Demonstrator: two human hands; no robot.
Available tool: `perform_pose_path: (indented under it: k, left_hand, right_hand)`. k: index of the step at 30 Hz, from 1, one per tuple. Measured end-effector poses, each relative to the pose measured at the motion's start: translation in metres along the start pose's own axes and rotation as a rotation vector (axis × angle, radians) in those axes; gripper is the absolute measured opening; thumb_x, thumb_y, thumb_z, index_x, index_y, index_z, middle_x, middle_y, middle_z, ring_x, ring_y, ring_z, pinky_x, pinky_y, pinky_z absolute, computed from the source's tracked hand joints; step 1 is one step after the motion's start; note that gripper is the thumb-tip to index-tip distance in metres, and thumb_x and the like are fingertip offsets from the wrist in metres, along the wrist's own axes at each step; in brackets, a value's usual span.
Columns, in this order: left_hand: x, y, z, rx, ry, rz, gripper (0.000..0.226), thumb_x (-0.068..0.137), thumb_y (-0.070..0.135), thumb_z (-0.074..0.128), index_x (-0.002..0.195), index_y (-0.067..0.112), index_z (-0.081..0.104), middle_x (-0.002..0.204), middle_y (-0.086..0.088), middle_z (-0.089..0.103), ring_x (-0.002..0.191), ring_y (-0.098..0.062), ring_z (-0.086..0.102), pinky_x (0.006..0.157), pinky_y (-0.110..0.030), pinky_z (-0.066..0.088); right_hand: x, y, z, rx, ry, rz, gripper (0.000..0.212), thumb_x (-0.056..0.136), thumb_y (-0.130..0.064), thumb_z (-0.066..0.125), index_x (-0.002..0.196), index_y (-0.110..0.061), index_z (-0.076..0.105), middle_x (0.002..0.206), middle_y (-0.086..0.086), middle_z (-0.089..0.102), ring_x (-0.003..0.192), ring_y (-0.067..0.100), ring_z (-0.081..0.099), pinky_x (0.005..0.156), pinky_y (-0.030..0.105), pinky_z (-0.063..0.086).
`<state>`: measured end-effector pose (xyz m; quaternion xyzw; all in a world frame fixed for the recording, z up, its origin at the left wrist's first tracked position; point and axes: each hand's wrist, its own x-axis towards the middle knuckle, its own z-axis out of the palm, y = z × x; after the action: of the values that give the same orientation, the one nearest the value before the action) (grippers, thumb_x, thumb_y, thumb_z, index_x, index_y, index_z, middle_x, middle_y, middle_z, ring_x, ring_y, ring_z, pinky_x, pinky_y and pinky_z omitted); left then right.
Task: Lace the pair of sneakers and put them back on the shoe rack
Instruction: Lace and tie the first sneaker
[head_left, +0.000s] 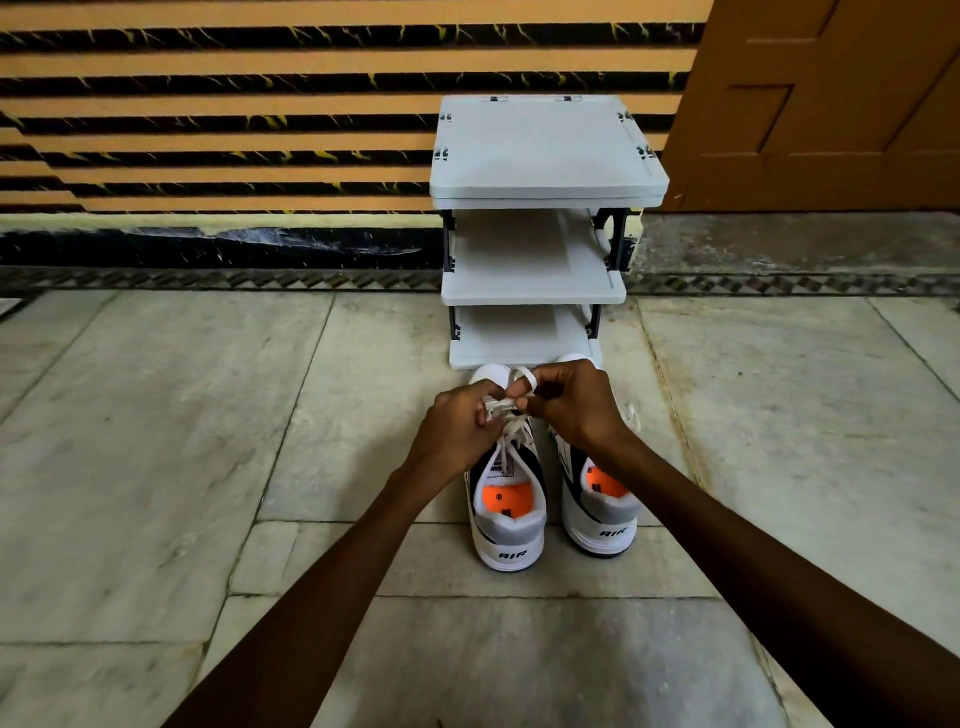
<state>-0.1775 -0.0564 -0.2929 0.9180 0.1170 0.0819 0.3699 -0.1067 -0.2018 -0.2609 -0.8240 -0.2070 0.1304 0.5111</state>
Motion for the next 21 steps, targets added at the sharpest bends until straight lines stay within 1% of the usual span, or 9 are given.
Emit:
perform_pose_path:
  k: [3,6,8,10,12,14,16,19,21]
  left_hand:
    - [0.0,-0.002,0.004,0.016,-0.022,-0.004,0.023,0.086,0.026,0.062,0.107,0.021,0.07,0.09,-0.007,0.071,0.08,-0.022,0.063,0.065,-0.025,0.046]
    - [0.001,-0.003,0.003,-0.057,-0.018,-0.056,0.011,0.086,0.027,0.067,0.092,0.018,0.071,0.075,-0.001,0.066,0.065,-0.011,0.056,0.058,-0.016,0.038]
    - [0.002,-0.006,0.0,-0.15,-0.005,-0.099,0.011,0.08,0.027,0.074,0.084,0.019,0.067,0.07,-0.001,0.064,0.062,-0.01,0.059,0.059,-0.02,0.046]
    - [0.0,-0.01,-0.005,-0.249,0.003,-0.131,0.014,0.077,0.023,0.077,0.083,0.014,0.067,0.069,-0.002,0.066,0.06,-0.01,0.065,0.059,-0.021,0.051]
    - [-0.003,-0.011,-0.008,-0.277,0.028,-0.144,0.012,0.078,0.016,0.076,0.08,0.011,0.066,0.063,0.002,0.063,0.053,-0.006,0.062,0.055,-0.018,0.047]
    - [-0.006,-0.013,-0.012,-0.201,0.074,-0.13,0.012,0.079,0.018,0.075,0.075,0.013,0.065,0.06,0.008,0.06,0.054,-0.004,0.057,0.056,-0.019,0.044]
    - [-0.011,-0.013,-0.016,-0.145,0.121,-0.118,0.016,0.079,0.026,0.075,0.071,0.016,0.065,0.06,0.011,0.059,0.056,-0.003,0.054,0.058,-0.024,0.044]
    - [-0.018,-0.009,-0.025,0.018,0.187,-0.17,0.021,0.08,0.039,0.072,0.07,0.022,0.063,0.065,0.01,0.061,0.063,-0.009,0.055,0.059,-0.028,0.043]
    - [-0.022,-0.009,-0.034,0.276,0.197,-0.228,0.022,0.082,0.043,0.068,0.076,0.023,0.062,0.073,0.008,0.062,0.07,-0.017,0.056,0.061,-0.028,0.04]
  right_hand:
    - [-0.002,0.0,0.0,-0.004,0.001,-0.017,0.015,0.074,0.002,0.078,0.087,-0.006,0.078,0.083,0.005,0.074,0.063,-0.004,0.064,0.066,0.005,0.051]
    - [-0.002,0.001,0.002,-0.009,-0.001,-0.013,0.016,0.074,0.002,0.077,0.089,-0.005,0.078,0.081,0.001,0.071,0.057,-0.016,0.06,0.061,0.0,0.045]
    - [-0.002,0.002,0.001,-0.013,-0.002,-0.003,0.015,0.076,0.0,0.076,0.091,-0.004,0.077,0.08,0.0,0.07,0.055,-0.018,0.059,0.059,-0.001,0.044]
    - [-0.003,0.002,0.001,-0.036,-0.007,0.007,0.009,0.081,-0.007,0.074,0.089,-0.005,0.077,0.078,0.003,0.071,0.054,-0.014,0.059,0.057,0.0,0.043]
    - [-0.003,0.002,0.002,-0.088,0.001,0.026,0.018,0.087,-0.022,0.069,0.085,-0.005,0.077,0.075,0.008,0.074,0.057,-0.001,0.059,0.056,0.011,0.042]
    - [-0.005,0.001,0.003,-0.087,0.011,0.062,0.026,0.09,-0.029,0.064,0.086,-0.006,0.076,0.078,0.011,0.075,0.066,0.011,0.063,0.06,0.021,0.044]
    - [-0.006,-0.001,0.004,-0.033,0.028,0.078,0.024,0.091,-0.028,0.063,0.089,-0.008,0.077,0.081,0.01,0.076,0.072,0.014,0.069,0.066,0.024,0.048]
    - [-0.008,-0.001,0.001,-0.044,0.076,0.069,0.021,0.091,-0.024,0.062,0.086,-0.01,0.076,0.073,0.003,0.073,0.064,0.006,0.066,0.062,0.019,0.05]
    - [-0.008,0.004,-0.004,-0.196,0.132,0.047,0.025,0.091,-0.025,0.062,0.074,-0.01,0.074,0.067,0.006,0.07,0.059,0.012,0.063,0.062,0.026,0.048]
